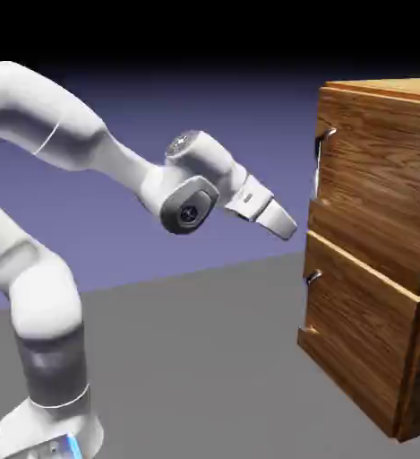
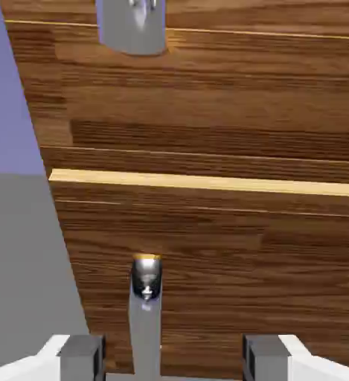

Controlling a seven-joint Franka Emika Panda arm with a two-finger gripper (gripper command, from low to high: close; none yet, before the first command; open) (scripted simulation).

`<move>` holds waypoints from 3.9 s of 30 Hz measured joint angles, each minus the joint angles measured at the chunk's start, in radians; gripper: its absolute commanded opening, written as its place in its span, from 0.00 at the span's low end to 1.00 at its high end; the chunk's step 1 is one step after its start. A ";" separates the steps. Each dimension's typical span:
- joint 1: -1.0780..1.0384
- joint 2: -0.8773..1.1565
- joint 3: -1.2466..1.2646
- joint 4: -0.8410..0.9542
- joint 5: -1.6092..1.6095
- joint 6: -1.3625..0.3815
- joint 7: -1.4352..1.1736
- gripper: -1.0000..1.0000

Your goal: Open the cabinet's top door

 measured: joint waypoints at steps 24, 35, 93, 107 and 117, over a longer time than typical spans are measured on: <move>-0.532 -0.388 0.478 0.106 1.044 -0.244 -0.506 0.50; -0.775 -0.566 0.697 0.155 1.522 -0.356 -0.738 0.50; -1.491 -0.621 0.695 -0.061 2.111 -1.796 -1.602 0.00; -1.914 -0.163 0.695 0.220 1.570 -2.294 -1.995 0.00; -2.101 0.200 0.859 0.514 1.226 -2.322 -2.177 0.00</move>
